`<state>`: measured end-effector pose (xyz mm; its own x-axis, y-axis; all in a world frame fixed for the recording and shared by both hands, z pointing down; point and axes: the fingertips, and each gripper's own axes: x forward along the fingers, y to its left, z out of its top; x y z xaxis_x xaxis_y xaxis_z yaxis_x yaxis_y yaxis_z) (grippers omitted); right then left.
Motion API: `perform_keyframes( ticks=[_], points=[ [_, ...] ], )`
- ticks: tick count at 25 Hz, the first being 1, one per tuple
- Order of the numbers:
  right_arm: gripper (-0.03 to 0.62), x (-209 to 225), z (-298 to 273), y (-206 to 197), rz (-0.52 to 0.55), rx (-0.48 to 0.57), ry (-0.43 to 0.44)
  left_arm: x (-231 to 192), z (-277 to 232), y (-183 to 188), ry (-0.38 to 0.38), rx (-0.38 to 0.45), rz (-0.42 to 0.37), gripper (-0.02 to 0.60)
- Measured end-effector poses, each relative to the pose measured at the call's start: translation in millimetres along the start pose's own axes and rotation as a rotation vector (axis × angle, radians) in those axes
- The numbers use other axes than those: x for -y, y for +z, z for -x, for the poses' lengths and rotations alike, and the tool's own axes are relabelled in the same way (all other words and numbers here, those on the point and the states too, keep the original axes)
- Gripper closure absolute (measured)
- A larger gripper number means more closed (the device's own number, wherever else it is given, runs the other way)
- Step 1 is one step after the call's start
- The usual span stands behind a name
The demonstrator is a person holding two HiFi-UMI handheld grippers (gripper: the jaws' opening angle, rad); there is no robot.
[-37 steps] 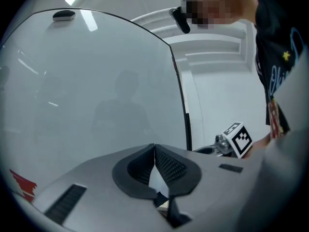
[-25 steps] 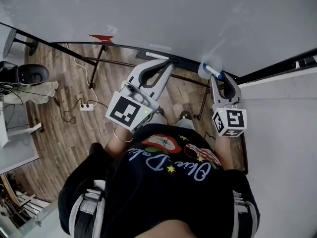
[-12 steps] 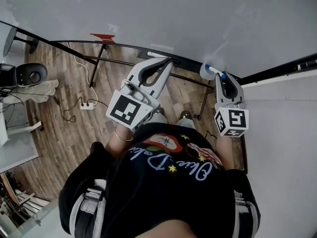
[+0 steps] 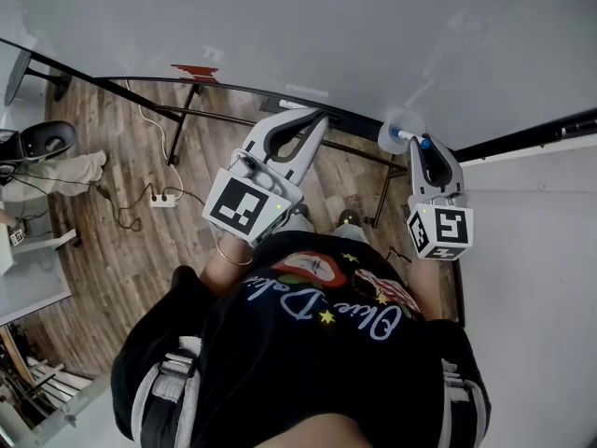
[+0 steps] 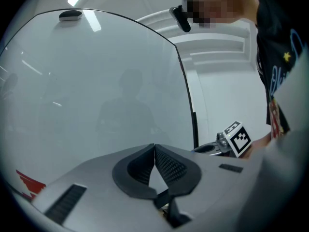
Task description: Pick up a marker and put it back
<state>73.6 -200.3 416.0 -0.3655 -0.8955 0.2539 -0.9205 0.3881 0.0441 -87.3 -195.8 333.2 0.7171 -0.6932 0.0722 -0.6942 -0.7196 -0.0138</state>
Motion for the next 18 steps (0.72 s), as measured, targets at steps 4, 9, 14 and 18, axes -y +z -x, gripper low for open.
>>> perform_keyframes(
  ticks=[4, 9, 14, 18],
  points=[
    [0.520, 1.1, 2.8, 8.9, 0.010, 0.009, -0.003, -1.1, -0.7, 0.4, -0.002, 0.002, 0.005, 0.577],
    [0.520, 1.9, 8.1, 18.0, 0.013, 0.015, -0.005, -0.7, -0.9, -0.3, -0.004, 0.003, 0.005, 0.577],
    [0.520, 1.6, 13.1, 32.1, 0.023, 0.034, -0.007, -1.5, -0.1, 0.8, -0.008, -0.002, 0.007, 0.577],
    [0.520, 0.7, 17.6, 45.7, 0.006, 0.063, -0.007, -4.1, 2.4, 1.0, -0.006, 0.006, 0.012, 0.577]
  ],
)
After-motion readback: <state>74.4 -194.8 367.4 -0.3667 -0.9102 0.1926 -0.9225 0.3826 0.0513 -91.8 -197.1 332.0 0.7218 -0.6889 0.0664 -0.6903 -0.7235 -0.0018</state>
